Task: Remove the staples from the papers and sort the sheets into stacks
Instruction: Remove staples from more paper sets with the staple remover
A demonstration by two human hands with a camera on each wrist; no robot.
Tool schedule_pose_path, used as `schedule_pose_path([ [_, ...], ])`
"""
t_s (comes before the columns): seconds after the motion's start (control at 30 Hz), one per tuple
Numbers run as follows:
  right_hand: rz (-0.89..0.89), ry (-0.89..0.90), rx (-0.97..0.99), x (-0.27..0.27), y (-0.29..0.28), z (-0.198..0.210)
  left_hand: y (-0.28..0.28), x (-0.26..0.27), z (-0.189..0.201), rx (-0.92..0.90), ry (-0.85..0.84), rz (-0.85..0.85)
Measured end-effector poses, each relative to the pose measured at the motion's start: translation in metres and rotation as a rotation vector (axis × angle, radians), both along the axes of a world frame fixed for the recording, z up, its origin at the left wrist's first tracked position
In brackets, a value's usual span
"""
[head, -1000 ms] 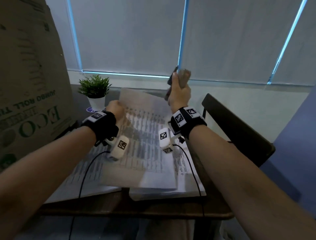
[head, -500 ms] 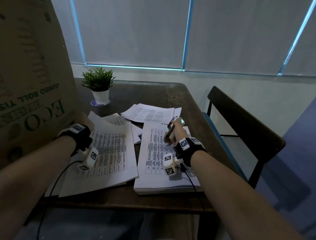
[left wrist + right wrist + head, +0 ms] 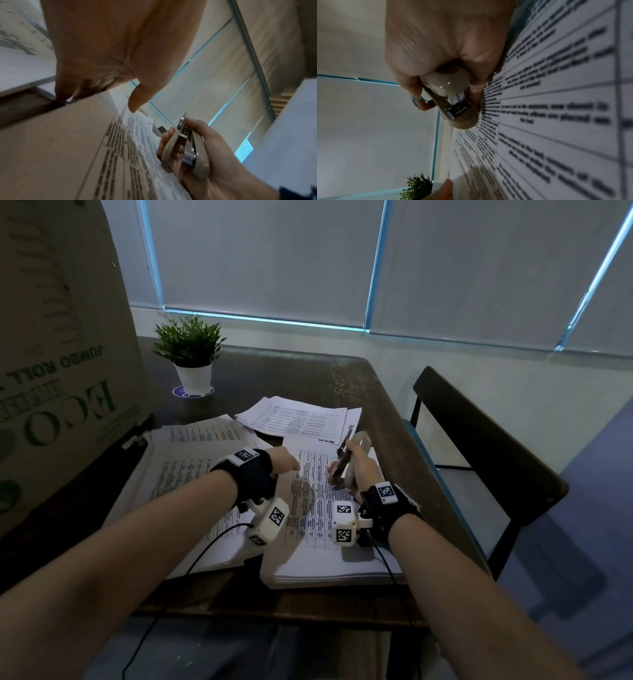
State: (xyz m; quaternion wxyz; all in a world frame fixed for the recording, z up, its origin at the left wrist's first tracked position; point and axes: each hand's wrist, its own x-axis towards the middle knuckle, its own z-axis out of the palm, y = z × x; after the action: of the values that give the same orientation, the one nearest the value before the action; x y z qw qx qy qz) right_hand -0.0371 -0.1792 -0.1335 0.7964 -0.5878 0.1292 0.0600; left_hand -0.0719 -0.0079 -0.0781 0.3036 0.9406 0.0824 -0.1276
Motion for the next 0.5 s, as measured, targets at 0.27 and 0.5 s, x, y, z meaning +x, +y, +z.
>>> schedule_pose_path([
  [0.27, 0.013, -0.026, 0.005, 0.001, -0.003, -0.003, -0.003, 0.001, -0.011, 0.155, -0.158, -0.075],
  [0.5, 0.002, 0.014, 0.037, -0.005, -0.002, 0.005, -0.004, 0.006, -0.016, 0.045, -0.312, -0.047],
])
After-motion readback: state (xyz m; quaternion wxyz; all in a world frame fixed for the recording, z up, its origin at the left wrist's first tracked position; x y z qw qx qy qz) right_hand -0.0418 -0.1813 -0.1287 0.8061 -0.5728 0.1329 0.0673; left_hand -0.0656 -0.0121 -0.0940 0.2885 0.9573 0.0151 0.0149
